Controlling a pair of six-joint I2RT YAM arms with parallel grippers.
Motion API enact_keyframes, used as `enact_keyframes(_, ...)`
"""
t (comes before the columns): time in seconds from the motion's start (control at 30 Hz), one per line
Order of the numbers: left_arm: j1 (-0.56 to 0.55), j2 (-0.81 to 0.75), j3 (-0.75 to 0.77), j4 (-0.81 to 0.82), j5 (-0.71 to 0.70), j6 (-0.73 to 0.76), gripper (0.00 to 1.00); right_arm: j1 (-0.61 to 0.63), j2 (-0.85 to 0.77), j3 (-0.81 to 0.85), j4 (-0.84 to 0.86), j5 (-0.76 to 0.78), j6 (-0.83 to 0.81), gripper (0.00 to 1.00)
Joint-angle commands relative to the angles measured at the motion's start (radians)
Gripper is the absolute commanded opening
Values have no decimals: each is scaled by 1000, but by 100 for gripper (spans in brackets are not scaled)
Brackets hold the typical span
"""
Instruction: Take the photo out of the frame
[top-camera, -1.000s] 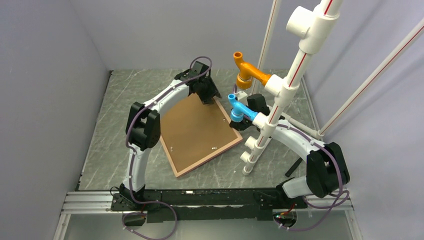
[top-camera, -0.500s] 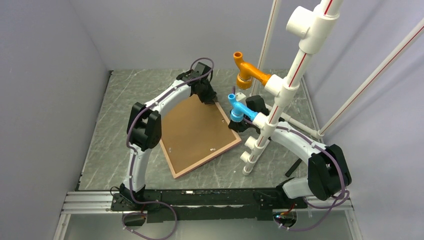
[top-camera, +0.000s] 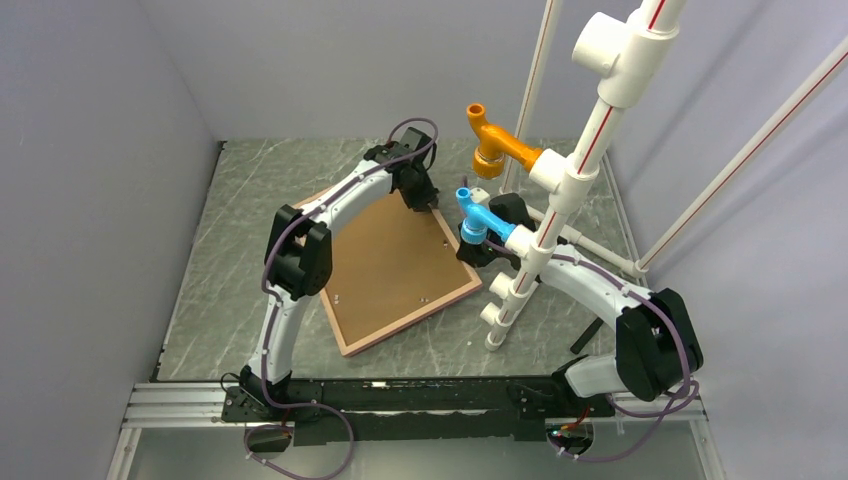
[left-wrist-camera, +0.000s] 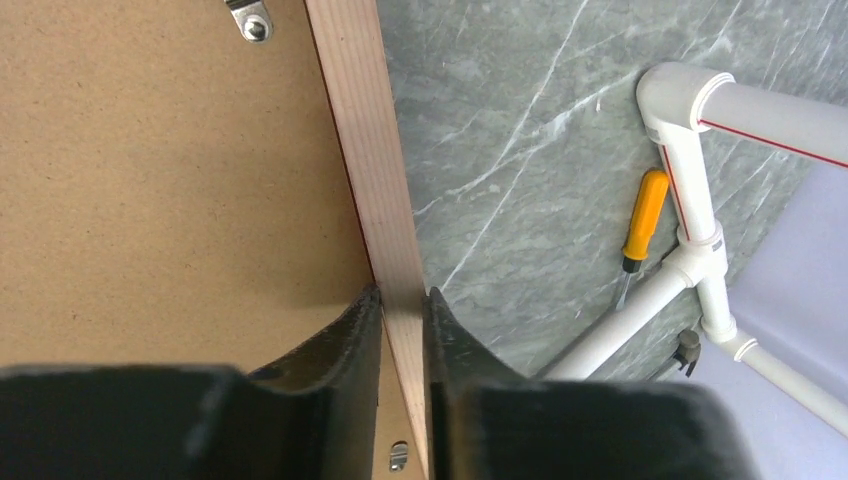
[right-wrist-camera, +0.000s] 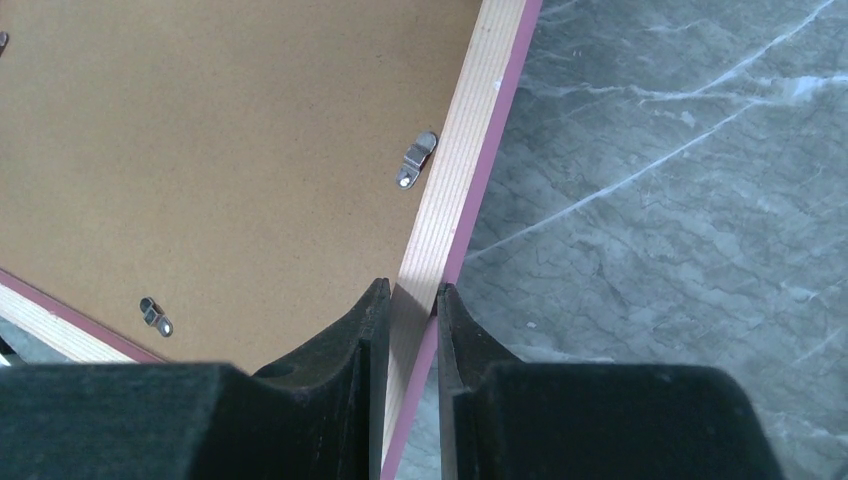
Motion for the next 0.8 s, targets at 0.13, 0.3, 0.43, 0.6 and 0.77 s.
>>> enact_keyframes(0.13, -16, -29, 8, 15, -71, 63, 0, 21, -90, -13, 148, -43, 3, 0)
enact_keyframes(0.3, -16, -88, -54, 58, -93, 57, 0, 10, -86, -38, 176, -31, 55, 0)
enact_keyframes(0.43, -15, -108, -63, 48, -115, 59, 0, -42, -85, -65, 204, -76, 124, 15)
enact_keyframes(0.6, -15, -121, -87, 60, -108, 56, 0, -106, -63, -66, 225, -160, 214, 50)
enact_keyframes(0.77, -14, -146, -108, 63, -106, 53, 0, -173, 6, -28, 175, -276, 303, 72)
